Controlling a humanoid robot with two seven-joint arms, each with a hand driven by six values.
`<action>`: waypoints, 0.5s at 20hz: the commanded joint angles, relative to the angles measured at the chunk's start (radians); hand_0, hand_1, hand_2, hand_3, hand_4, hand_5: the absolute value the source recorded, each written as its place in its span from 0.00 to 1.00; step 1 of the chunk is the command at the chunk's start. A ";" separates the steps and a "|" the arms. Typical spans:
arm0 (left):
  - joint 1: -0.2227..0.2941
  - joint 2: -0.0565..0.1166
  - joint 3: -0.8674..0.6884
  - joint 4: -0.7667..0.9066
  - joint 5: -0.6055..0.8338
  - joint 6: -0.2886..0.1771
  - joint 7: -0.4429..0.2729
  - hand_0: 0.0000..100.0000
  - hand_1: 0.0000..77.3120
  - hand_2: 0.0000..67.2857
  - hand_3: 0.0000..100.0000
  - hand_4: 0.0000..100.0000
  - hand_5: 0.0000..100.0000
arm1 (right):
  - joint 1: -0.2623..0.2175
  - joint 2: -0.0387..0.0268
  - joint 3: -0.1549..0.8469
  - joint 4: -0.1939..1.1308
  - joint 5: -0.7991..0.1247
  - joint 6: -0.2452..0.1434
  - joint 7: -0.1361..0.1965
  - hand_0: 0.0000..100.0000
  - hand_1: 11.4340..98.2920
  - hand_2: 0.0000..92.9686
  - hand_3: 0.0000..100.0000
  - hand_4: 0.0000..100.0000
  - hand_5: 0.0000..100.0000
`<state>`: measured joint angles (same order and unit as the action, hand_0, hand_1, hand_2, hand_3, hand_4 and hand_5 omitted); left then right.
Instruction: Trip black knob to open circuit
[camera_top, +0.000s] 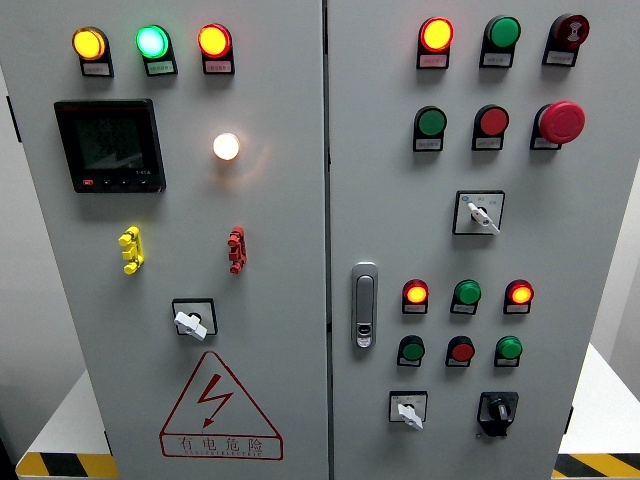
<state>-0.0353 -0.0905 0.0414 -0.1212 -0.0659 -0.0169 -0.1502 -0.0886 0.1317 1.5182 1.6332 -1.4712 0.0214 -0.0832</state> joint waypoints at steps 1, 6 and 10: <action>0.000 0.000 0.000 0.000 0.000 0.000 0.000 0.00 0.04 0.19 0.21 0.07 0.02 | 0.041 0.0063 0.000 -0.003 -0.001 0.000 -0.013 0.74 0.47 0.07 0.63 0.69 0.81; 0.000 0.000 0.000 0.000 0.000 0.000 0.000 0.00 0.04 0.19 0.21 0.07 0.02 | 0.099 0.0094 -0.007 -0.004 0.000 0.000 -0.038 0.75 0.47 0.08 0.76 0.83 0.90; 0.000 0.000 0.000 0.000 0.000 0.000 0.000 0.00 0.04 0.19 0.21 0.07 0.02 | 0.135 0.0094 -0.010 -0.024 0.000 0.000 -0.040 0.75 0.47 0.08 0.83 0.87 0.97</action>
<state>-0.0353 -0.0905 0.0414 -0.1212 -0.0659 -0.0169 -0.1502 0.0297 0.1412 1.5088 1.6218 -1.4710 0.0214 -0.1229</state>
